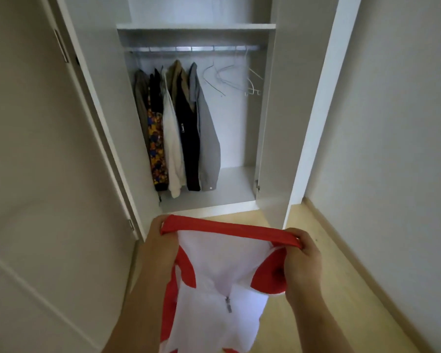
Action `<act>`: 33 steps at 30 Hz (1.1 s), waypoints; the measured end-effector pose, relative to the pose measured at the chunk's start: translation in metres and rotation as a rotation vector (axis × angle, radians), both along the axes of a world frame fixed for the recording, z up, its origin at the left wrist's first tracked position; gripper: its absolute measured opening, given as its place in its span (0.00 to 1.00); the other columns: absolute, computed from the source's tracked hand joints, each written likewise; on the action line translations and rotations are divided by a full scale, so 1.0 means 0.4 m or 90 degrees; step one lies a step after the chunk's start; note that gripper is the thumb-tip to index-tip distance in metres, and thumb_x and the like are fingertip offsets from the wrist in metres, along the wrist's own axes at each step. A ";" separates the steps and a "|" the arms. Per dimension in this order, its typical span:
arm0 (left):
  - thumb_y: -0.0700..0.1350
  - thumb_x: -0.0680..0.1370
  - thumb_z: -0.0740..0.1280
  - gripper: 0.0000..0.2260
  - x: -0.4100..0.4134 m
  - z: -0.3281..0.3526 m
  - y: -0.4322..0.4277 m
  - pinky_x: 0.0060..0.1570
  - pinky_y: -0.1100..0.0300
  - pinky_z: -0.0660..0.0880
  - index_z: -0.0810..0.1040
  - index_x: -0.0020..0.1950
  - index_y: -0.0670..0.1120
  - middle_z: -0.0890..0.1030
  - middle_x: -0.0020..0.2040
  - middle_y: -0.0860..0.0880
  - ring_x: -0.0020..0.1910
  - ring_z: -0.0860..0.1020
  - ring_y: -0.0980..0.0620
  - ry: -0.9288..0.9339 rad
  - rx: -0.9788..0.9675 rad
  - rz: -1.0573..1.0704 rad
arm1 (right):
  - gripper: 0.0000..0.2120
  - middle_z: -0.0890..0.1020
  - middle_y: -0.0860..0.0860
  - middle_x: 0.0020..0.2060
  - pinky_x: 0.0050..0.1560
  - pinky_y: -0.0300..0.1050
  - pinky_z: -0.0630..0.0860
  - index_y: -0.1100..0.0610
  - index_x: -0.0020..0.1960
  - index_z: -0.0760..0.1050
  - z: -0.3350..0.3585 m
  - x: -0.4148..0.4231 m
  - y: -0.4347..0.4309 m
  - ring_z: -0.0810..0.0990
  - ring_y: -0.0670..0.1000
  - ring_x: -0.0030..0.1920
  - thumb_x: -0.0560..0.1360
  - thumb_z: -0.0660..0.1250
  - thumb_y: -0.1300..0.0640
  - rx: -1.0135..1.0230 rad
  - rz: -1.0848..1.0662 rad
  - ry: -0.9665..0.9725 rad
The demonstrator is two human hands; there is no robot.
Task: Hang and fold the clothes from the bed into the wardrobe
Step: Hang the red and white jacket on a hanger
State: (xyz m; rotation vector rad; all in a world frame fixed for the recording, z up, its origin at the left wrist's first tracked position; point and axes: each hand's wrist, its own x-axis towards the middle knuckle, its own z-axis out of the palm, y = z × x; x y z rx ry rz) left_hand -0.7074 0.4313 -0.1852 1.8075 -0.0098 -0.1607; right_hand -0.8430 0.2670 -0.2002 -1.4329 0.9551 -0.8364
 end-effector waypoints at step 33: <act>0.33 0.77 0.60 0.10 1.146 0.095 -0.674 0.40 0.53 0.75 0.73 0.55 0.42 0.76 0.43 0.43 0.41 0.76 0.45 0.114 -0.356 0.208 | 0.05 0.82 0.61 0.43 0.55 0.61 0.76 0.57 0.44 0.76 0.088 1.247 -0.715 0.80 0.64 0.47 0.73 0.63 0.65 0.069 0.181 0.000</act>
